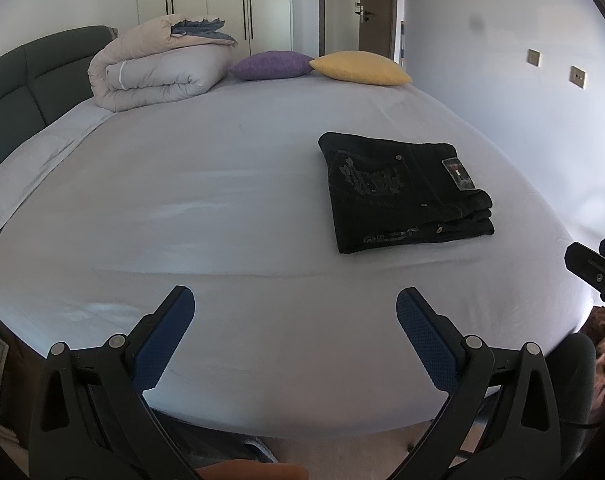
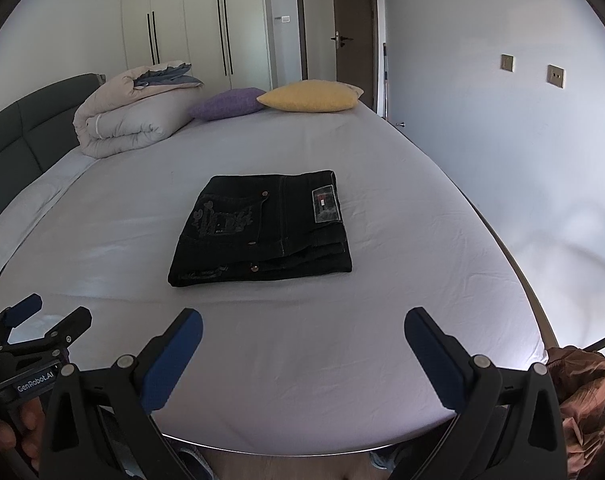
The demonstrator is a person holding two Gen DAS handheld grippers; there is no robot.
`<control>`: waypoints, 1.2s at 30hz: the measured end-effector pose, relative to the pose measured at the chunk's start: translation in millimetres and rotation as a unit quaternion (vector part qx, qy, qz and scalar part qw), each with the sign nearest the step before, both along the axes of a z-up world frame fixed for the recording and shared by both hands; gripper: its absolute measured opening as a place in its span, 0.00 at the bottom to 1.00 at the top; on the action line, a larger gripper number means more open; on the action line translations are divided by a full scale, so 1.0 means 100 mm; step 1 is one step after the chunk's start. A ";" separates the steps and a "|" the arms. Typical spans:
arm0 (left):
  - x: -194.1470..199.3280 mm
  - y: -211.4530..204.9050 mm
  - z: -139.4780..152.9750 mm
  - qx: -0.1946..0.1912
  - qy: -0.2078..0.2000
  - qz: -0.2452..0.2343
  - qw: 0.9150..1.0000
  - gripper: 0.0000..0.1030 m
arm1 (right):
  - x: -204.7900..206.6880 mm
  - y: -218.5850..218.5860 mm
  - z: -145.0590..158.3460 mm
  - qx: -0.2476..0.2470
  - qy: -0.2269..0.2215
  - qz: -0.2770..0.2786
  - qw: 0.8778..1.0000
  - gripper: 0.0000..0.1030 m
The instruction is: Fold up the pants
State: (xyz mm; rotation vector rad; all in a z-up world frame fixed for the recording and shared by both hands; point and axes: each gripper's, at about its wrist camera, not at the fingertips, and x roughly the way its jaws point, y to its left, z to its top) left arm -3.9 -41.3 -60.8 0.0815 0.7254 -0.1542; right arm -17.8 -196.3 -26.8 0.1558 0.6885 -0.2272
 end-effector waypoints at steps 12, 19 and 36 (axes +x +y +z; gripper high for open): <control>0.03 -0.01 -0.05 -0.003 0.009 0.002 1.000 1.00 | 0.01 0.01 -0.02 0.001 0.002 0.000 1.000 1.00; 0.04 0.00 -0.06 -0.004 0.011 0.004 1.000 1.00 | 0.01 0.02 -0.03 0.001 0.002 0.000 1.000 1.00; 0.06 0.01 -0.08 -0.006 0.015 0.006 1.000 1.00 | -0.01 0.04 -0.11 0.002 0.005 0.002 1.000 1.00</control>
